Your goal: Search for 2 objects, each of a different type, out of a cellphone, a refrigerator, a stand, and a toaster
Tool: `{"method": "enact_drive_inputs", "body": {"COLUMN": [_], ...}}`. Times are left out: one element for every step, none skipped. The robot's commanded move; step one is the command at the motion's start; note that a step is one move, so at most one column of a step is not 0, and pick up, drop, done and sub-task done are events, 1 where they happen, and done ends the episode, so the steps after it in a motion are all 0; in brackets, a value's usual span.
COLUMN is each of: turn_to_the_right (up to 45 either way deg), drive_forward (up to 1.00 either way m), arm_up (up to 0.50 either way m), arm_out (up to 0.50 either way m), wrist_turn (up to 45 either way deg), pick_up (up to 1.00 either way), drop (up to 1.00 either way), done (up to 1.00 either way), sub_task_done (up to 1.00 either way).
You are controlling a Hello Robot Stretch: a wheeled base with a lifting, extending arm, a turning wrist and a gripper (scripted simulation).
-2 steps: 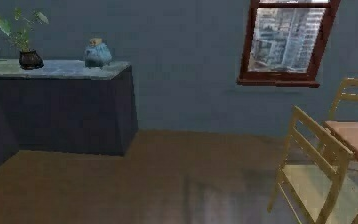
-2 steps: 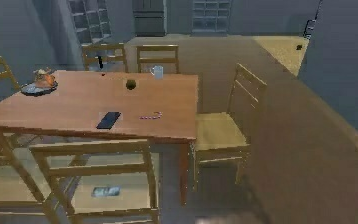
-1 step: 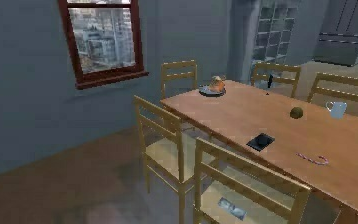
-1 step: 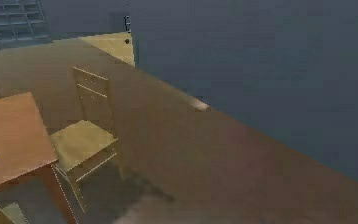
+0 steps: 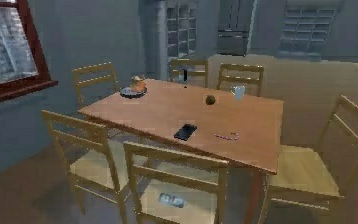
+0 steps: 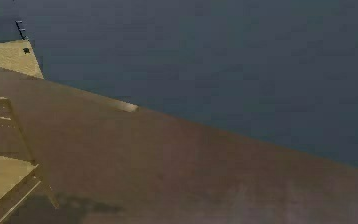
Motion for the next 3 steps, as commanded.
{"method": "enact_drive_inputs", "body": {"turn_to_the_right": [0.0,-45.0,-42.0], "drive_forward": [0.0,0.0,0.0], "arm_up": [0.0,0.0,0.0], "arm_out": [0.0,0.0,0.0], "wrist_turn": [0.0,0.0,0.0], "pick_up": [0.0,0.0,0.0], "drop": [0.0,0.0,0.0], "done": [0.0,0.0,0.0], "sub_task_done": [1.0,0.0,0.0]}}
